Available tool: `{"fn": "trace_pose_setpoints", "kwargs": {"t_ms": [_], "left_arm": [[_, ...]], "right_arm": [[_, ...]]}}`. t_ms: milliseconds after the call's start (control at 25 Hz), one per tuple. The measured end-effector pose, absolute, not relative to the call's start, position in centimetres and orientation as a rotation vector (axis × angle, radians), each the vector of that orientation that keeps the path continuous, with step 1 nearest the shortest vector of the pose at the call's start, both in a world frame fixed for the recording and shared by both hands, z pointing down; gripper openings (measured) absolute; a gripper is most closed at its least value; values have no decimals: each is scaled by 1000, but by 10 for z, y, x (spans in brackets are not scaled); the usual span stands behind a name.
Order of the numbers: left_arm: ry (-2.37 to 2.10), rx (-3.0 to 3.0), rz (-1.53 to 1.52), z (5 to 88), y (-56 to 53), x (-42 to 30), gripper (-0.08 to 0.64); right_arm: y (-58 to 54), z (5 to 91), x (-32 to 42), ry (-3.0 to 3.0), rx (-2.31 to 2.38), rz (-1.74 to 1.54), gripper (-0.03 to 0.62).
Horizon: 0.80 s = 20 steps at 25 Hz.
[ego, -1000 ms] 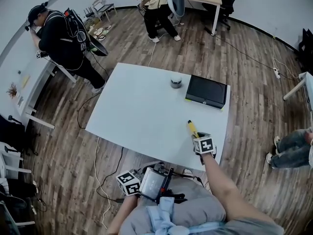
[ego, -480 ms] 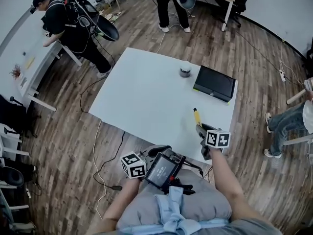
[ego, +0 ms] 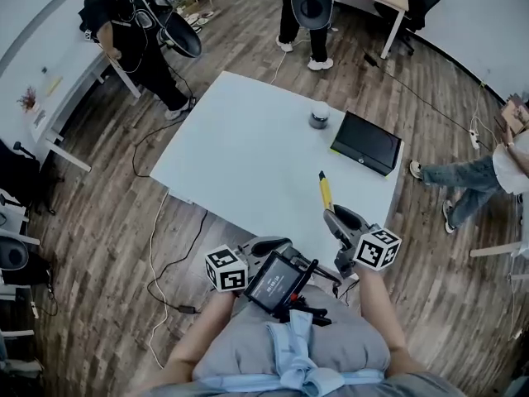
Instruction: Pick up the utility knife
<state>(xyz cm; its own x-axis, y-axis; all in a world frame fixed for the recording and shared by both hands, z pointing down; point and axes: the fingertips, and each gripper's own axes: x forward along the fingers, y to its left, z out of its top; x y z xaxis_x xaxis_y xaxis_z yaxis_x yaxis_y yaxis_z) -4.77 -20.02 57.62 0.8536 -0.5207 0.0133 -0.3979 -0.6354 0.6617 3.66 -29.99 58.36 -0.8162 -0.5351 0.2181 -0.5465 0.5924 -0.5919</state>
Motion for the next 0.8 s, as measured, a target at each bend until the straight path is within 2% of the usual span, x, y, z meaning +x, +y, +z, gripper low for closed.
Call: {"fn": "trace_pose_setpoints", "kwargs": {"t_ms": [280, 800], "left_arm": [[-679, 2344, -252, 573, -205, -55, 18], [-674, 2360, -267, 567, -200, -54, 18]], "right_arm": [[-278, 536, 15, -2949, 789, 908, 137], [-252, 521, 12, -2982, 754, 840, 137]]}}
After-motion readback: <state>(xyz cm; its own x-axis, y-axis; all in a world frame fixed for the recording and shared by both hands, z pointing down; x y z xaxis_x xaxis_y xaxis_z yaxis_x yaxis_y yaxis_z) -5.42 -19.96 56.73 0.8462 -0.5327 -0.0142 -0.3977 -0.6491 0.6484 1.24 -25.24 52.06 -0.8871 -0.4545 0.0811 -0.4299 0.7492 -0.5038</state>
